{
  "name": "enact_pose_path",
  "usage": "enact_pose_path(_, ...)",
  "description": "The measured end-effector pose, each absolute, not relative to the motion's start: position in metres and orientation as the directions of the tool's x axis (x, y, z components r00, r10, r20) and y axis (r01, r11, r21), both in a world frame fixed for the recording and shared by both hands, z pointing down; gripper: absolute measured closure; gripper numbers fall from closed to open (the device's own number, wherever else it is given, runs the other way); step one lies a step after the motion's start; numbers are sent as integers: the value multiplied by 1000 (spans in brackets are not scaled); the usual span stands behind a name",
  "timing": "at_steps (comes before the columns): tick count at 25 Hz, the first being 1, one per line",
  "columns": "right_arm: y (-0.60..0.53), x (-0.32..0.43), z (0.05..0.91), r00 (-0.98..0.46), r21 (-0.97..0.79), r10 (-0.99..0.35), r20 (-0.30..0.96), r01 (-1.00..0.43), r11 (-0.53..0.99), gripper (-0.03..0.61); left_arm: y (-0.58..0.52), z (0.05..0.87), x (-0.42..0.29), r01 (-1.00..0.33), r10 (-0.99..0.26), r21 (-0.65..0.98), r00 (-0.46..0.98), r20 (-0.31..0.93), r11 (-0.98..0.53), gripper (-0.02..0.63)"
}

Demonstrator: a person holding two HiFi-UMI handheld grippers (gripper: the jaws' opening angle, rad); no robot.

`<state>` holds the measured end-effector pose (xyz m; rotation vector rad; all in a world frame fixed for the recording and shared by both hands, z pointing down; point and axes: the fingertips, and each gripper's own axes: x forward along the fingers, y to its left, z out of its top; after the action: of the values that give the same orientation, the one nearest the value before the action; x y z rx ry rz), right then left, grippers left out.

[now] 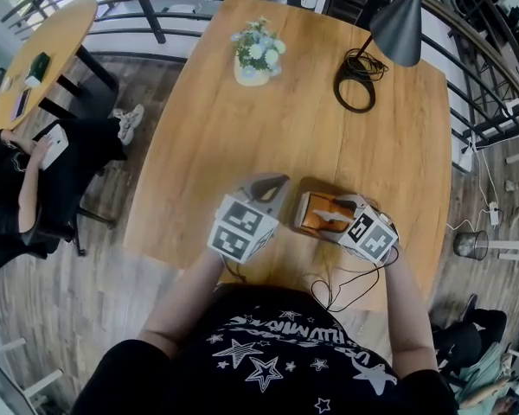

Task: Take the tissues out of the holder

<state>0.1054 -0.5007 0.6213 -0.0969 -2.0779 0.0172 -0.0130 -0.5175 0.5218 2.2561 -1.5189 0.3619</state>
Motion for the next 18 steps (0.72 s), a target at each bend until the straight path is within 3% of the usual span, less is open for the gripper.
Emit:
enact_pose_path(2, -500, 105, 619, -484, -45, 66, 873, 54, 997, 256, -516, 521, -12, -926, -824, 179, 378, 422, -333, 601)
enact_pose_path(4, -500, 108, 616, -487, -38, 53, 872, 40, 998, 338, -514, 520, -9, -925, -823, 180, 380, 422, -335, 601)
enact_pose_path(6, -500, 112, 613, -494, -30, 44, 868, 36, 999, 365, -513, 521, -7, -924, -822, 181, 382, 423, -336, 601)
enact_pose_path(18, -500, 113, 584, -508, 57, -28, 861, 42, 997, 385, -504, 510, -9, -931, -838, 159, 364, 407, -327, 601)
